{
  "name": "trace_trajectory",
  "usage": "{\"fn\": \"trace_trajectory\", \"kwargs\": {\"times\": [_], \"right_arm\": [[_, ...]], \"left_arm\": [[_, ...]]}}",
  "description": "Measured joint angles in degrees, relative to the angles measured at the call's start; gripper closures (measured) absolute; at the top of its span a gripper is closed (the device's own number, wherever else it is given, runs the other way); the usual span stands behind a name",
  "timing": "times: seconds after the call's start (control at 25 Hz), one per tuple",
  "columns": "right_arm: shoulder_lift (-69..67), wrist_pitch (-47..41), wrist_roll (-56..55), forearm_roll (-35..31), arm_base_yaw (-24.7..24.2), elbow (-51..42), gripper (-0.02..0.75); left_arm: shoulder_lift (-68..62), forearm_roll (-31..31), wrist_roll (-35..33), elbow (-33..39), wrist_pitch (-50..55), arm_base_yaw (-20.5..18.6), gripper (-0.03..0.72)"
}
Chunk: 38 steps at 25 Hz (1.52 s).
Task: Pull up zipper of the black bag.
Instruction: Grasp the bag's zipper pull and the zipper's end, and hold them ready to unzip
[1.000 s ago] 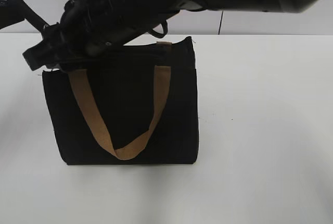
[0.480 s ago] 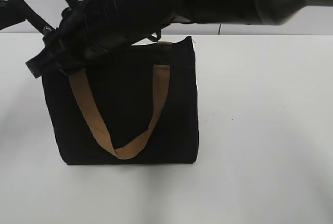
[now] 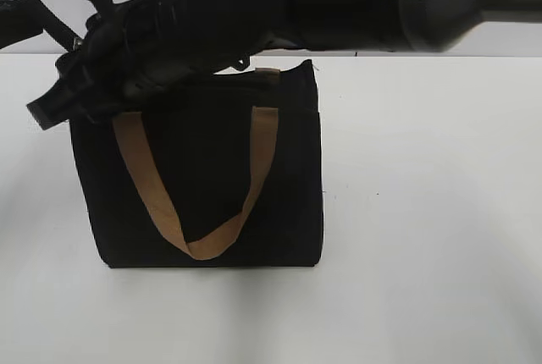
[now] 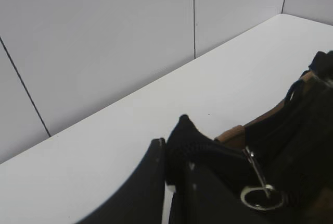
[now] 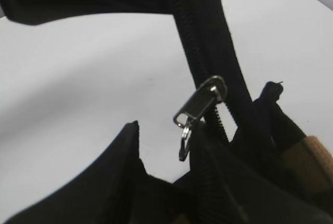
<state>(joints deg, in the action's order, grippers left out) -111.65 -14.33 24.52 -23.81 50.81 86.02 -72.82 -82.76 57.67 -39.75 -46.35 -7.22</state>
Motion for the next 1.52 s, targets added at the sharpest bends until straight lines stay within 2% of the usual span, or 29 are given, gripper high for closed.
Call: {"fn": "trace_trajectory", "kwargs": {"times": [0.16, 0.44, 0.64, 0.76, 1.08, 1.2, 1.52], "right_arm": [[-0.5, 2.6, -3.0, -0.2, 0.0, 0.0, 0.517], [-0.6, 2.6, -6.2, -0.2, -1.2, 0.0, 0.745], [-0.6, -0.2, -6.4, -0.2, -1.3, 0.0, 0.753], [0.5, -4.2, -6.4, -0.2, -1.3, 0.0, 0.753], [4.5, -9.8, -6.3, -0.4, -2.0, 0.0, 0.753], [5.8, -10.8, -6.2, -0.6, -2.2, 0.0, 0.753], [6.8, -12.9, -6.2, -2.1, -2.5, 0.1, 0.753]], "left_arm": [[0.0, 0.0, 0.0, 0.0, -0.1, 0.0, 0.666], [0.0, 0.0, 0.0, 0.0, -0.2, 0.0, 0.666], [0.0, -0.1, 0.0, 0.0, -0.3, 0.0, 0.666], [0.0, -3.2, 0.6, 0.0, 0.2, 0.1, 0.666], [0.0, -15.7, 18.9, 0.0, 2.8, 0.1, 0.666], [0.0, -17.0, 26.2, 0.0, 4.3, 0.1, 0.666], [0.0, -17.6, 29.2, 0.0, 6.1, 0.2, 0.666]]}}
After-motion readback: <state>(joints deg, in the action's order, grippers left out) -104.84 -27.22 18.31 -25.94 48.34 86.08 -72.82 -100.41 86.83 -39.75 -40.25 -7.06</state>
